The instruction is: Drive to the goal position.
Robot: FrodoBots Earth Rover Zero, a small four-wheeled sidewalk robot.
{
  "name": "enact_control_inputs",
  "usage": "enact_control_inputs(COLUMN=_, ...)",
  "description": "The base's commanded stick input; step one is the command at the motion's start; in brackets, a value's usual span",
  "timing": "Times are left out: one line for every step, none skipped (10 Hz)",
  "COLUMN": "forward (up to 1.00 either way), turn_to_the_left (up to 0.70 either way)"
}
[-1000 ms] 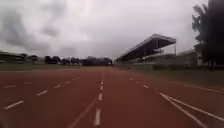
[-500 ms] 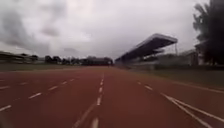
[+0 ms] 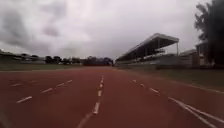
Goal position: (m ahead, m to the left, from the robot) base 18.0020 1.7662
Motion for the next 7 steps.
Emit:
enact_control_inputs(forward=0.50, turn_to_the_left=0.00)
enact_control_inputs(forward=0.50, turn_to_the_left=0.00)
enact_control_inputs(forward=0.50, turn_to_the_left=0.00)
enact_control_inputs(forward=0.50, turn_to_the_left=0.00)
enact_control_inputs(forward=0.50, turn_to_the_left=0.00)
enact_control_inputs(forward=0.50, turn_to_the_left=0.00)
enact_control_inputs(forward=0.50, turn_to_the_left=0.00)
